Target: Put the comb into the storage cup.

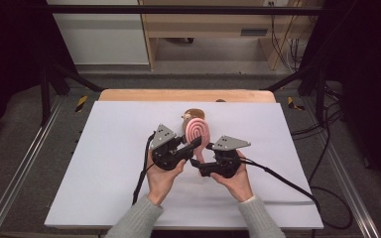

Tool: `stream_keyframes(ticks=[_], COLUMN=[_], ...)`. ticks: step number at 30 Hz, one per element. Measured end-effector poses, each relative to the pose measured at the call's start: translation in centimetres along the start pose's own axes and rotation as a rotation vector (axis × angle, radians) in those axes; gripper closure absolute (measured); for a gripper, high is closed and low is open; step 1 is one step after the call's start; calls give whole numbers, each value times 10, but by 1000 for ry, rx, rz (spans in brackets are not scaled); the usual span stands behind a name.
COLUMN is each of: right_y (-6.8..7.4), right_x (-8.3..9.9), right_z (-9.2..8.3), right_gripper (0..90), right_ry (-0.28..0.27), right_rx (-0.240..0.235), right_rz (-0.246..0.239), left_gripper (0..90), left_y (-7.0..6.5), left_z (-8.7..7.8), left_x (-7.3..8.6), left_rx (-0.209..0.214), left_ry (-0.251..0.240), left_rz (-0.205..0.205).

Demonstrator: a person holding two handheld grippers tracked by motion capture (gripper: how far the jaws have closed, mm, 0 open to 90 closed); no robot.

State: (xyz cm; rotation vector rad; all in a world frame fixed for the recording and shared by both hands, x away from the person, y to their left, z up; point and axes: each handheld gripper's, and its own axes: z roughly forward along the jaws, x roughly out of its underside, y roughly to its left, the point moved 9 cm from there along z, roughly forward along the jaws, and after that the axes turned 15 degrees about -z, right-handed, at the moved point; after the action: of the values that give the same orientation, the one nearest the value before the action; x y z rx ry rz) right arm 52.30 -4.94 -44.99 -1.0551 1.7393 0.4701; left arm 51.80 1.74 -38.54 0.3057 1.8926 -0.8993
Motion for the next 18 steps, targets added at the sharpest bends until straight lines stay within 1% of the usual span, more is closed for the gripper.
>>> stream_keyframes(ticks=[3,5,9,14,18], right_y=[0,0,1,1,2], right_x=[1,1,1,2,2], right_z=[0,0,0,1,1], right_gripper=[327,388,477,567,610], right_ry=[7,8,9,17,18], right_rx=[-1,-2,-10,-11,-21], right_rz=[1,1,8,16,20], left_gripper=[635,635,635,635,635], left_y=[-2,-3,-5,-6,-5], left_z=[1,1,1,2,1], left_x=[1,1,2,2,2], left_rx=[1,5,8,6,2], left_ry=[0,0,-1,-3,-7], left_rz=[5,5,5,7,7])
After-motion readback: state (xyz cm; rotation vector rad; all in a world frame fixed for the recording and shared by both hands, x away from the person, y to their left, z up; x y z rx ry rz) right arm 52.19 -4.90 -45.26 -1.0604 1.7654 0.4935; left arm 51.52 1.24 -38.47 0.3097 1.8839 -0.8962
